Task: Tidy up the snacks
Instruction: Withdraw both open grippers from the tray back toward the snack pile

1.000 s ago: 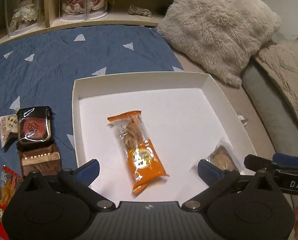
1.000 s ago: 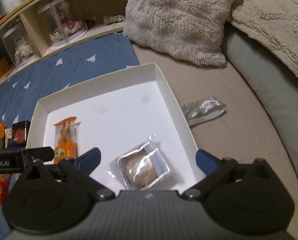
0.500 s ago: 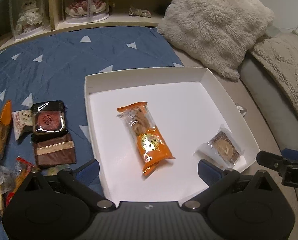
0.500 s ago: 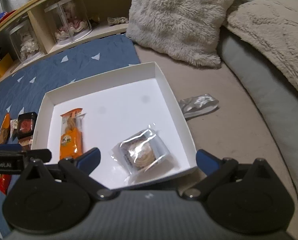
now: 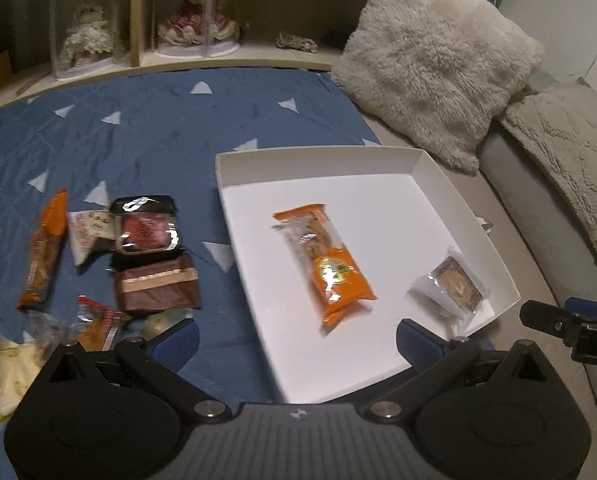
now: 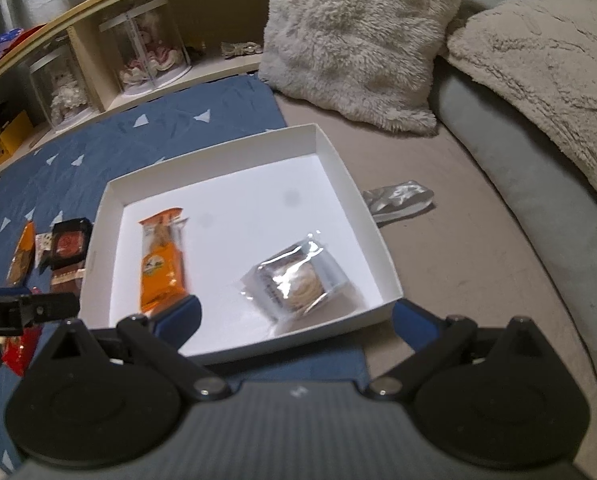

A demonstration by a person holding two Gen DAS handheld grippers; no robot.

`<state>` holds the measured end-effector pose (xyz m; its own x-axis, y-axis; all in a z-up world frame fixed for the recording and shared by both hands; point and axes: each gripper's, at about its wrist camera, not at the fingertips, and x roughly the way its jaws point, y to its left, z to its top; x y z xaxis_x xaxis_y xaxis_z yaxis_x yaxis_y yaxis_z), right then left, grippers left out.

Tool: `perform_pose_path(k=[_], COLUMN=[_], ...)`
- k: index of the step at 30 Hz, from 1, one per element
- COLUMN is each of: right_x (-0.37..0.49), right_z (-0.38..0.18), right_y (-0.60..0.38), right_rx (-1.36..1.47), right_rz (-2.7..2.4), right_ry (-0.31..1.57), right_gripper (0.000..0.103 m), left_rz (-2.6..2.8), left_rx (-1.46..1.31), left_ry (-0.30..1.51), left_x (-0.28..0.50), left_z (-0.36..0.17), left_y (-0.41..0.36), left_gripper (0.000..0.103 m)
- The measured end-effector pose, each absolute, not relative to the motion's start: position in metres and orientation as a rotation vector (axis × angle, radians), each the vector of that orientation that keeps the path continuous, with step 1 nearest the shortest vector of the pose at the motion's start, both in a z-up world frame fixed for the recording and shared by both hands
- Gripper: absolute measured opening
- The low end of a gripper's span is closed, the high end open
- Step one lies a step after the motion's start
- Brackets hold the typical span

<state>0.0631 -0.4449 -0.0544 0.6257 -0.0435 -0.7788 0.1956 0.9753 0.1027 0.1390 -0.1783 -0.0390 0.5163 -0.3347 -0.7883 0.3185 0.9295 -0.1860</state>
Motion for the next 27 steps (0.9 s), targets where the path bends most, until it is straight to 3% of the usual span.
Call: perform_pose_path(k=[27], right_x=[0.102], right_z=[-0.071], right_y=[-0.282], right_rx=[0.171], right_rz=[0.103], right_ry=[0.864], right_gripper=[0.102], left_rz=[-0.136], left_rx=[-0.048], left_ry=[0.911], left_x=[0.125], left_z=[-0.039], left_y=[0.013], left_gripper=[0.103])
